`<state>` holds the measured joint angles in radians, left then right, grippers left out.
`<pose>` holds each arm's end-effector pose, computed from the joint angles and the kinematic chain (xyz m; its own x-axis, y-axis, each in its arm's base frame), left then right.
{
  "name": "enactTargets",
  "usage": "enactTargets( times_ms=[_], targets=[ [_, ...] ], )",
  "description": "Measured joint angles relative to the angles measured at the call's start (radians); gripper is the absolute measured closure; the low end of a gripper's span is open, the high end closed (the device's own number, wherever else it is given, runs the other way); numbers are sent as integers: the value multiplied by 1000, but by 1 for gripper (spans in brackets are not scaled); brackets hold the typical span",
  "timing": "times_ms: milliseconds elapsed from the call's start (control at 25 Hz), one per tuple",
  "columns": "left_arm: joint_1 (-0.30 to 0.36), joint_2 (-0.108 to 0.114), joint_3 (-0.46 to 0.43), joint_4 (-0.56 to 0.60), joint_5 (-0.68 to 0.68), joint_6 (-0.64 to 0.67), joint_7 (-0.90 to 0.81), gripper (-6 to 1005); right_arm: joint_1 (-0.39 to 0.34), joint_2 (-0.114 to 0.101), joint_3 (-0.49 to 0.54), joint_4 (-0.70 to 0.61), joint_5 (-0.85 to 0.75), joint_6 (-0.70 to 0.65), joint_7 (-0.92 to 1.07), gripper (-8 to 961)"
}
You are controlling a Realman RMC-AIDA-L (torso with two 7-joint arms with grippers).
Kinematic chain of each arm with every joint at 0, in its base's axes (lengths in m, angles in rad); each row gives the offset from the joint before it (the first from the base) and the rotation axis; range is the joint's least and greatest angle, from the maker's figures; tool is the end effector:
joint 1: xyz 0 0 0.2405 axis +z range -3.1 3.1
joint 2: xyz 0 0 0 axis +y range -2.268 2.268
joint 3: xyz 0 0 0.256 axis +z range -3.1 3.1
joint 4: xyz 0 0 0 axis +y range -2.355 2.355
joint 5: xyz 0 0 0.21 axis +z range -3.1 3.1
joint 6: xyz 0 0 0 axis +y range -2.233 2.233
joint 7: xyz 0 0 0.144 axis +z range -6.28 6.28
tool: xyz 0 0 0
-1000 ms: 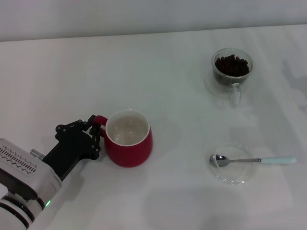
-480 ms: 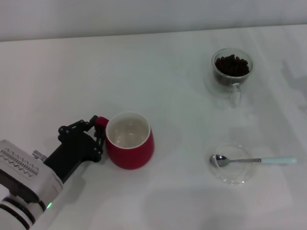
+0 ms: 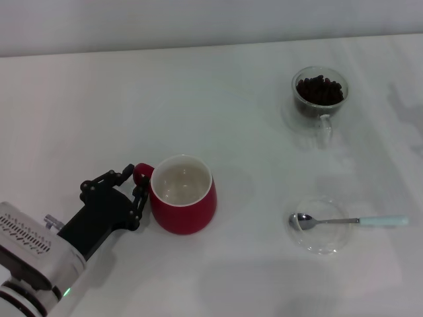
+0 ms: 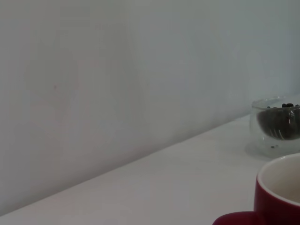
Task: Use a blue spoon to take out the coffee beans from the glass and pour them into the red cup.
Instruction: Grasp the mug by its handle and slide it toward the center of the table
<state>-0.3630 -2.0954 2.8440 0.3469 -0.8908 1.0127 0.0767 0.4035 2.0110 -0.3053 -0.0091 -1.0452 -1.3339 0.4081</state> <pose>-0.2911 0.2609 -0.1257 0.8691 0.0658 0.4902 0.4249 -0.6067 -0.6718 0.3742 0.3090 0.0574 0.6261 0.1357 -0.7679 -0.7737 -0.0145 -0.6334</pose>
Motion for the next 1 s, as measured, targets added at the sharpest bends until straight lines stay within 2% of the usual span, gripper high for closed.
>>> enactTargets(
  times_ms=[160, 240, 480, 680, 1000],
  targets=[
    [14, 0, 0, 1, -1, 21, 0, 750, 0, 0, 0, -1, 1, -1, 0, 95],
    [22, 0, 0, 1, 0, 30, 0, 650, 0, 0, 0, -2, 1, -1, 0, 95],
    [59, 3, 0, 1, 1, 80, 0, 509, 0, 0, 0, -1, 1, -8, 0, 96],
    [87, 4, 0, 0, 1, 116, 0, 515, 0, 0, 0, 0, 1, -9, 0, 96],
    [152, 6, 0, -3, -1, 185, -1, 384, 0, 0, 0, 1, 1, -13, 0, 95]
  ],
)
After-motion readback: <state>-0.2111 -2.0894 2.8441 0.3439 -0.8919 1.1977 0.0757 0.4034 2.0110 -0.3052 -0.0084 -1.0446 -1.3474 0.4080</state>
